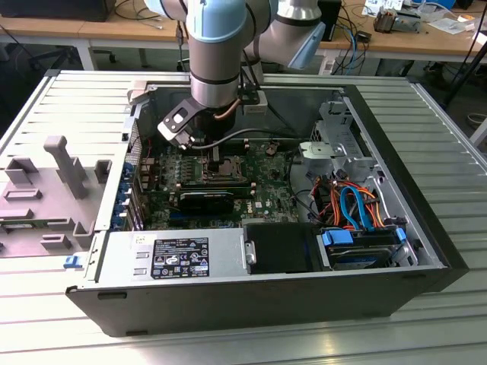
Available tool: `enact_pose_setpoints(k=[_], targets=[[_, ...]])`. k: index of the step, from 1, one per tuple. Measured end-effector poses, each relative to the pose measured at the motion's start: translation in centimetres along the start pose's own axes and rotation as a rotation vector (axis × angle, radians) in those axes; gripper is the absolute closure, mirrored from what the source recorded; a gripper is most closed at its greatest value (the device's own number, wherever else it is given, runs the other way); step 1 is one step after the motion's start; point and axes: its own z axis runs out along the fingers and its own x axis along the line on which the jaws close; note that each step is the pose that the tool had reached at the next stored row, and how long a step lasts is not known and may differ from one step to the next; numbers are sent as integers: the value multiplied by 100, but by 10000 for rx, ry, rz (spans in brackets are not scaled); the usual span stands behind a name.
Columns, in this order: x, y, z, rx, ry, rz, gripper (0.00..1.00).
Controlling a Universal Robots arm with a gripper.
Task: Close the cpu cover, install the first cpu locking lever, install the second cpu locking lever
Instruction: 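Install the first cpu locking lever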
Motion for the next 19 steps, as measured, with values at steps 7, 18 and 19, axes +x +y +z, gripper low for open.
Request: enact_pose_setpoints(k=[7,18,19], targets=[[2,17,-138,-1,13,1,89],[-9,217,-215,89,98,0,89],[-9,218,-228,88,99,2,89]])
